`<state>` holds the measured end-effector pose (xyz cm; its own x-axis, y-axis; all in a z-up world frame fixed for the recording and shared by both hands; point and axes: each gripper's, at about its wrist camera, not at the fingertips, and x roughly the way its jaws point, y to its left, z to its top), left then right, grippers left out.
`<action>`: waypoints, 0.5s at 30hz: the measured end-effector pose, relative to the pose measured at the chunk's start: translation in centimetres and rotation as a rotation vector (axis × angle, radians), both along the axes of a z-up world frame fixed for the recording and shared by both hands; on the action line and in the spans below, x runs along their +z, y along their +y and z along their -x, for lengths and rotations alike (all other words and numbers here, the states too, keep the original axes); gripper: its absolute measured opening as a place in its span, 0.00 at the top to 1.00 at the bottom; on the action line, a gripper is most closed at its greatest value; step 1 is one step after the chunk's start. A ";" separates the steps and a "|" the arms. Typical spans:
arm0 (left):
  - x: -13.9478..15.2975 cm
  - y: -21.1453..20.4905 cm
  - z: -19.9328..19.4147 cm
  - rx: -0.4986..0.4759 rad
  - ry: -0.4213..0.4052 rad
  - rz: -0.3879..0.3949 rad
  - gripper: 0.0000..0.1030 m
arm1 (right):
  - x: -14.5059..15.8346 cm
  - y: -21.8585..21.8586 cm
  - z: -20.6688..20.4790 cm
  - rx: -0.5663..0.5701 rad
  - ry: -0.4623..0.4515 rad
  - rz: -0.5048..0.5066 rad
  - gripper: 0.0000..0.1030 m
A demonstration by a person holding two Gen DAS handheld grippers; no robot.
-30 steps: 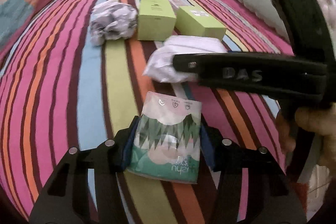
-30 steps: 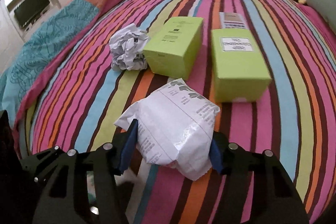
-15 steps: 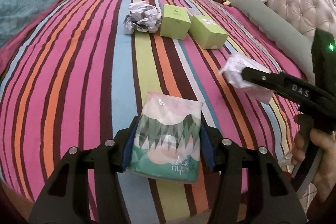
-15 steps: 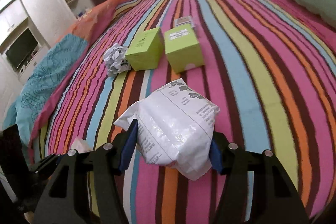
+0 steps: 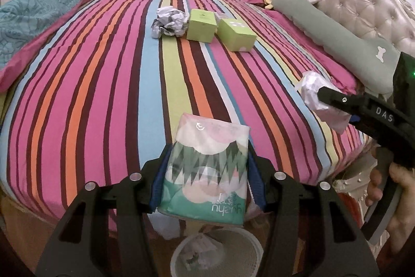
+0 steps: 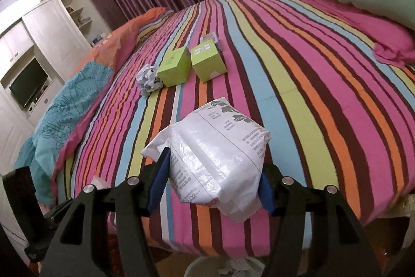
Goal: Collect trash
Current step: 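Lift the bag and tissue pack and carry both over the wastebasket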
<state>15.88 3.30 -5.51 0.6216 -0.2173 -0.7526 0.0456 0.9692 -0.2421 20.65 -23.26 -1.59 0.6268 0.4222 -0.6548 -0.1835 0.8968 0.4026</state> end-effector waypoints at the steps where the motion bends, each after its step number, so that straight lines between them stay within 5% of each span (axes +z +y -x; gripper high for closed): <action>1: 0.1 -0.2 0.5 -0.003 -0.002 -0.001 0.49 | 0.2 -0.2 0.6 -0.003 -0.007 -0.004 0.45; 15: -0.8 -2.2 7.8 -0.037 0.027 0.002 0.49 | 0.0 -1.1 8.5 0.007 0.001 -0.002 0.45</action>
<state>8.12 1.09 -6.31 0.5923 -0.2408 -0.7689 0.0746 0.9666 -0.2452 12.15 -24.36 -1.57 0.6233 0.4280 -0.6544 -0.1895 0.8946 0.4046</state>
